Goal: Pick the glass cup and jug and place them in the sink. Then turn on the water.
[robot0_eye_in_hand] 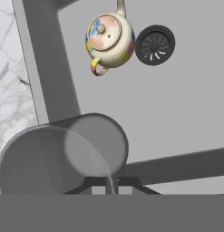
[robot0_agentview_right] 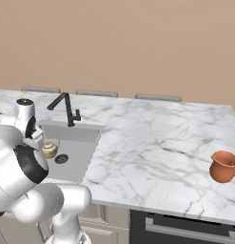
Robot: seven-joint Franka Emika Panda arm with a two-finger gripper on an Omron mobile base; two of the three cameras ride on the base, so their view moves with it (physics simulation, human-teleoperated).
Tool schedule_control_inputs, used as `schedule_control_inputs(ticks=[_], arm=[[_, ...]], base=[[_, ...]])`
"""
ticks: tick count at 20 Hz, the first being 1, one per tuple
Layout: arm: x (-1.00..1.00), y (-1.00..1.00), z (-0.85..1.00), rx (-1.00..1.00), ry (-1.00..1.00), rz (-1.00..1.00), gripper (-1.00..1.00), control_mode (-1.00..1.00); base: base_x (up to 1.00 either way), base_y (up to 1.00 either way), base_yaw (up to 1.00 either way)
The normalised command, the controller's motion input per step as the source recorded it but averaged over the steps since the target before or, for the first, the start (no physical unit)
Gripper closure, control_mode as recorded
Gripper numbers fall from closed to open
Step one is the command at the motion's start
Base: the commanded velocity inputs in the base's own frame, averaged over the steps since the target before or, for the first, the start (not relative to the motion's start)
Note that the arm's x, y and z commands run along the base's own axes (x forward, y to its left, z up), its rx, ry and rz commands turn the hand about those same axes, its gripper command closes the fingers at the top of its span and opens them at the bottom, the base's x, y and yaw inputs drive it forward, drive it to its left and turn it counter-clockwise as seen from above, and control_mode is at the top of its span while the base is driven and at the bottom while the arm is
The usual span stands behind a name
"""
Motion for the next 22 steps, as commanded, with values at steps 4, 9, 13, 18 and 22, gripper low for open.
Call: schedule_control_inputs(ticks=[4,9,13,18,22], arm=[[0.18,0.18,-0.49,-0.09,-0.08,0.00,1.00,-1.00],[0.14,0.01,-0.43,-0.01,-0.01,0.00,1.00,-1.00],[0.24,0.00,-0.39,0.00,0.00,0.00,1.00,-1.00],[0.19,0.00,-0.44,0.00,0.00,0.00,1.00,-1.00],[0.05,0.00,-0.42,0.00,0.00,0.00,1.00,-1.00]], base=[[0.00,0.00,0.00],[0.00,0.00,0.00],[0.00,0.00,0.00],[0.00,0.00,0.00],[0.00,0.00,0.00]])
